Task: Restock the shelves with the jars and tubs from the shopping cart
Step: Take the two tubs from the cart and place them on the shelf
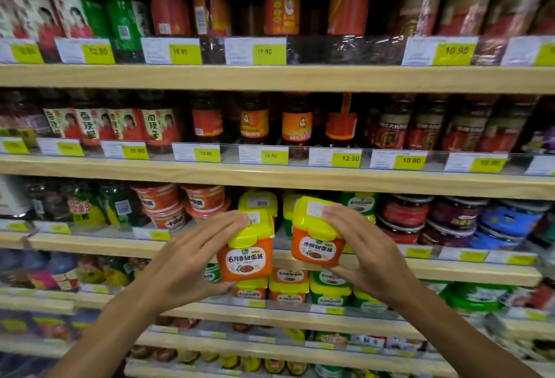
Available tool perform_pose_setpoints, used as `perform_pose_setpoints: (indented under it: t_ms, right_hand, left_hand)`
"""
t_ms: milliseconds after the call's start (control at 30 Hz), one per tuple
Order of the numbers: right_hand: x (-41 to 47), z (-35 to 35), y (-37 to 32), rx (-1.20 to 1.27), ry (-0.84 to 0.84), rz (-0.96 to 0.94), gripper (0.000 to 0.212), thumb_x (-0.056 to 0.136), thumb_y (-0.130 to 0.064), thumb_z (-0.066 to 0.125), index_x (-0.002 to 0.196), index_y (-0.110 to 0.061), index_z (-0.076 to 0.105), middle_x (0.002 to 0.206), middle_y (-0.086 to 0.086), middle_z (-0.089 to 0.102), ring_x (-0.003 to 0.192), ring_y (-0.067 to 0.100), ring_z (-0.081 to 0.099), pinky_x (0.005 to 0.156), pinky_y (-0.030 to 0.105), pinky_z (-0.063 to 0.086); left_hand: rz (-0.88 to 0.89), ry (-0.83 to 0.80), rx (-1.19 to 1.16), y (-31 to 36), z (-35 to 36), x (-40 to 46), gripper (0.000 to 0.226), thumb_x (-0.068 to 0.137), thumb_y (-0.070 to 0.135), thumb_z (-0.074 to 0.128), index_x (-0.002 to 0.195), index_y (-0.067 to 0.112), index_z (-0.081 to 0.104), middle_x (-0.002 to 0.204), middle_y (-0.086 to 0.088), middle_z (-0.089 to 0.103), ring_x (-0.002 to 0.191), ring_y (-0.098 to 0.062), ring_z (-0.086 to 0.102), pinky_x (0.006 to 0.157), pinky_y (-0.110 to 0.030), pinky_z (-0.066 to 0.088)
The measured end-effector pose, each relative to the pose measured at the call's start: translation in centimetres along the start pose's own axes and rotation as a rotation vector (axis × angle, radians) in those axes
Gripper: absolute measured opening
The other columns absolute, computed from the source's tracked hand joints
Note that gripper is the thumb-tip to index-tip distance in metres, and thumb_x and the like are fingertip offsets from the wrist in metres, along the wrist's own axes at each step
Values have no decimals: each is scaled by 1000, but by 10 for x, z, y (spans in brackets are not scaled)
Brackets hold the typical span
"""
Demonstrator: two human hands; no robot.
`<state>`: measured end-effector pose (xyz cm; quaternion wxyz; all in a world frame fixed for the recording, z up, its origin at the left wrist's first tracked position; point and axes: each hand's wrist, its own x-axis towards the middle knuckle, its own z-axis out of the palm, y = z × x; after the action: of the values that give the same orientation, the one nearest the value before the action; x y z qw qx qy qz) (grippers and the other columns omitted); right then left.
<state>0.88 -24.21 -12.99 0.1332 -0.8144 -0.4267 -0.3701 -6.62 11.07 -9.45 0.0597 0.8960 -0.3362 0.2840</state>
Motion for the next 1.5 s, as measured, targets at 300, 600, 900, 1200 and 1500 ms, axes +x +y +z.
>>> perform_pose_setpoints:
  t_ms: [300,600,900,1200,1500]
  right_hand:
    - [7,22,-4,-64,82,-1,78,83,-31,79,148,-4,47,154,10,48,148,25,39,120,38,35]
    - [6,45,6,-166,140,41,88,74,-24,92,147,-2,49,154,11,48,148,26,39,116,40,42]
    - [16,71,9,-185,159,108,84,78,-26,87,149,-4,47,151,12,50,145,29,42,117,44,39]
    - [40,77,18,-239,152,194,85,73,-23,90,145,-7,48,136,12,57,125,31,54,97,40,51]
    - [55,70,26,-154,-129,400,97,78,-34,87,155,-17,32,147,10,49,135,33,47,100,53,51]
  left_hand:
    - [37,45,-19,-12,20,-8,102,71,48,84,153,14,36,157,1,41,144,-14,41,111,-38,45]
    - [100,105,-25,-9,35,-40,98,72,47,83,151,12,37,154,-4,46,142,-17,45,109,-41,48]
    - [127,137,-21,-18,55,-56,99,72,49,81,152,11,37,154,-5,45,141,-18,45,105,-44,51]
    - [147,149,-7,-29,62,-51,101,70,46,84,151,12,35,154,-5,45,142,-17,44,109,-42,48]
    - [166,176,-25,-32,57,-46,92,75,47,79,148,6,41,154,-5,45,143,-18,43,111,-41,45]
